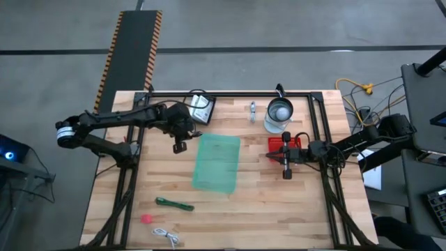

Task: Pick and place items into bin
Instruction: Put the black charger cable into the green bin

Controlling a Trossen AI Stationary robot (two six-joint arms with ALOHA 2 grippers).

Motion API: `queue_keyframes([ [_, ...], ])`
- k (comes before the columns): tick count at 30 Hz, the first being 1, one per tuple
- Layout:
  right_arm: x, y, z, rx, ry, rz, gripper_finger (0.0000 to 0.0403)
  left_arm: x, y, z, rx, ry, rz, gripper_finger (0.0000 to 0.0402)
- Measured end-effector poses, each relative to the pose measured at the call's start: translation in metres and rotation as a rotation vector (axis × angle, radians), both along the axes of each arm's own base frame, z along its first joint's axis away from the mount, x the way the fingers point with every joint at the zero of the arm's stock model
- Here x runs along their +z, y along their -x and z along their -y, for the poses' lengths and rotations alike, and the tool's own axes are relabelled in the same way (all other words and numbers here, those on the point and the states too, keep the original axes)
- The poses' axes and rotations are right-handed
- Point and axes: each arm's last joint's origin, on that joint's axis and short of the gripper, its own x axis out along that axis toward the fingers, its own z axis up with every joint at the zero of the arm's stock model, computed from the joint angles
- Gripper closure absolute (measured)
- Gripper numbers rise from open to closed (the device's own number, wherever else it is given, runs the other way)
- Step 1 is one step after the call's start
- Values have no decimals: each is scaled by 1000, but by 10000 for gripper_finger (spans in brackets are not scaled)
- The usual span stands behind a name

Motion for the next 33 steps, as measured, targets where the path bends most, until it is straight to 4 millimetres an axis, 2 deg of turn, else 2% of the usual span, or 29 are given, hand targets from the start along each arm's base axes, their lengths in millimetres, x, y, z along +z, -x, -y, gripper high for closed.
queue_keyframes([
  [12, 0, 0, 0, 0, 0, 0, 394, 6, -12, 5, -50, -41, 117, 391],
  [33, 0, 0, 0, 0, 0, -1, 394, 15, -29, 30, -190, -85, 263, 391],
])
